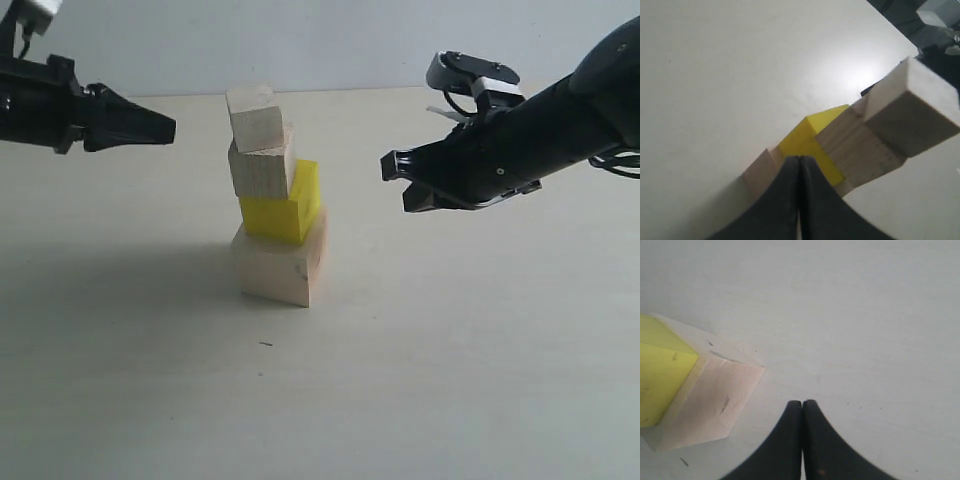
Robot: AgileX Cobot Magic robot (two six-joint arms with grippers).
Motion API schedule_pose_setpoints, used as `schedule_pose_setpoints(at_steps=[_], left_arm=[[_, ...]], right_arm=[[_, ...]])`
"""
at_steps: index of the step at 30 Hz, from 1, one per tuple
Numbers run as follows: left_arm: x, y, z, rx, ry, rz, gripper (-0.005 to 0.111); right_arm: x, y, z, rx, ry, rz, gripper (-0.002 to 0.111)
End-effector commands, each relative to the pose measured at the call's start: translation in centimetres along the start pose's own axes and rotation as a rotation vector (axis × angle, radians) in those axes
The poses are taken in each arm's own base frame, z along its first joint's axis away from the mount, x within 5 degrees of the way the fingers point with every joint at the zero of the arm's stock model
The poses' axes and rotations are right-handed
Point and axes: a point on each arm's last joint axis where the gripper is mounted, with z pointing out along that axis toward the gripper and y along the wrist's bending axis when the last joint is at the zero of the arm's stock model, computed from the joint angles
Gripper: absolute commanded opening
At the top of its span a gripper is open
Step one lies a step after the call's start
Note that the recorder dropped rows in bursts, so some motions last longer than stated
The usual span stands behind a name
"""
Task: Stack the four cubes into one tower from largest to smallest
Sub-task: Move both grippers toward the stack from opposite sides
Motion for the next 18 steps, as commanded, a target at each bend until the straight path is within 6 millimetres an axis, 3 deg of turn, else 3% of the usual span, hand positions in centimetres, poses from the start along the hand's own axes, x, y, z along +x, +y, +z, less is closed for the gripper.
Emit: schedule_pose_setpoints(at_steps=[1,7,18], left_arm=[[1.7,1.9,1.5,0.007,0.040,-0.141,0.000],[3.2,2.8,2.6,0.079,0.080,-0.232,0.000],[3.8,2.7,2.6,0.085,0.135,-0.246,0.000]], right_arm=[[0.1,-0.3,0.5,-0.008,0.000,0.054,0.000],[-0.2,0.0,0.7,-0.040,-0.006,0.044,0.000],[-1.5,0.3,3.0,-0.113,0.076,0.050,0.000]])
